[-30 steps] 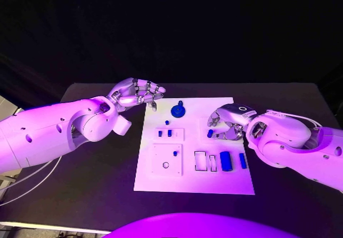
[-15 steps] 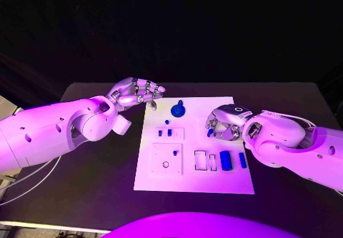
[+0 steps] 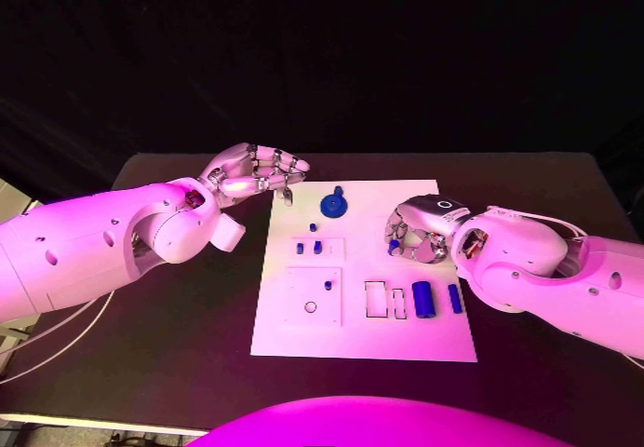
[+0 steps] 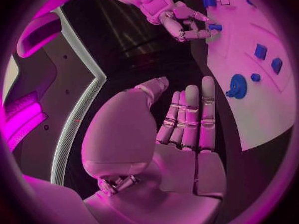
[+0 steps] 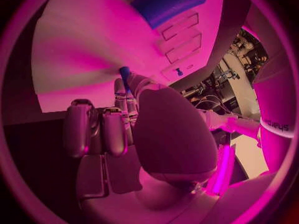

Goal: Assemble the parts on the task board

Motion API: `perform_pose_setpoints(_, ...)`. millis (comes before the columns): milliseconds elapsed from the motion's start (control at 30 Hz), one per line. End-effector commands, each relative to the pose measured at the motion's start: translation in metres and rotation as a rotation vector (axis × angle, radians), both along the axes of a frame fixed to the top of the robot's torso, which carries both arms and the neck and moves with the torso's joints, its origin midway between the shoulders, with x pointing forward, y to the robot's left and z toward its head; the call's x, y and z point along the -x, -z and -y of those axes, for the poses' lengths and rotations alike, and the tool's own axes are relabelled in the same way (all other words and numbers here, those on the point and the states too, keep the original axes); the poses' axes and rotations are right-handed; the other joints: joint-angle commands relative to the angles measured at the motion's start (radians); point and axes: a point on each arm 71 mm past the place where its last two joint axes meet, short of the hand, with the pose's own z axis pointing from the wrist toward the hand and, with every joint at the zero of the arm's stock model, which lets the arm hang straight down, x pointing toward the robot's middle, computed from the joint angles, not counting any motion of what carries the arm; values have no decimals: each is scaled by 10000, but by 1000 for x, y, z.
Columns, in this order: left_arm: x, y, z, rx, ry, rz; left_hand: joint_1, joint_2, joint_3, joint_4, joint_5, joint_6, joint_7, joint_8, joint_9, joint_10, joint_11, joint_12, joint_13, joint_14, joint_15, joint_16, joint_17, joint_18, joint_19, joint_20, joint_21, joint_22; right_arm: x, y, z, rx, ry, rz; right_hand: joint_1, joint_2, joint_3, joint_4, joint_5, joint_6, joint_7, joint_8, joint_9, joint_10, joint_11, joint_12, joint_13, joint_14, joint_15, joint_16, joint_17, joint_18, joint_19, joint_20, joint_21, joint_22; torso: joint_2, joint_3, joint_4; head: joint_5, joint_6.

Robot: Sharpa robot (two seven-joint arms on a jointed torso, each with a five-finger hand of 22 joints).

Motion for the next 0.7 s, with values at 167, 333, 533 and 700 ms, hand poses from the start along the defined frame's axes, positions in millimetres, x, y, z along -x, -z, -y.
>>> perform_pose_setpoints(167, 1, -1, 1, 95, 123, -17, 66, -1, 4, 45, 34, -55, 176, 40, -10, 71, -14, -54, -13, -12, 47, -62, 2, 148, 85, -11, -52, -12, 2, 1, -1, -174, 29, 272, -57, 85, 260, -180, 164, 230, -87, 282, 252, 320, -107, 5, 133, 336, -121, -42, -127, -148, 110, -41, 203, 275, -10, -11, 1, -17, -15)
perform_pose_setpoints(333, 0, 0, 0, 82, 96, -20, 63, 13, 2, 63, 36, -53, 176, 45, -12, 78, -14, -58, -21, -11, 48, -67, 2, 148, 90, -10, -59, -19, 4, -3, 1, -562, 147, 478, -157, 71, 296, -206, 233, 219, -104, 332, 323, 370, -118, -34, 165, 330, -140, -58, -153, -180, 167, -47, 343, 410, -21, -14, 5, -19, 5)
perform_pose_setpoints(533, -1, 0, 0, 72, 69, -19, 63, 13, 2, 63, 36, -53, 176, 45, -12, 78, -14, -58, -21, -11, 48, -67, 2, 148, 90, -10, -59, -19, 7, -13, 0, -1048, 126, 711, -205, 58, 309, -212, 248, 211, -113, 352, 353, 387, -123, -54, 179, 331, -147, -59, -151, -183, 174, -50, 359, 428, -19, -14, 4, -19, 34)
perform_pose_setpoints(700, -1, 0, 0, 76, 73, -16, 63, 13, 2, 63, 36, -53, 176, 45, -12, 78, -14, -58, -21, -11, 48, -67, 2, 148, 90, -10, -59, -19, 15, -24, -8, -1483, -152, 794, -236, 44, 318, -219, 252, 211, -122, 370, 377, 401, -129, -68, 188, 330, -152, -61, -155, -191, 188, -51, 396, 464, -10, -12, -1, -13, 43)
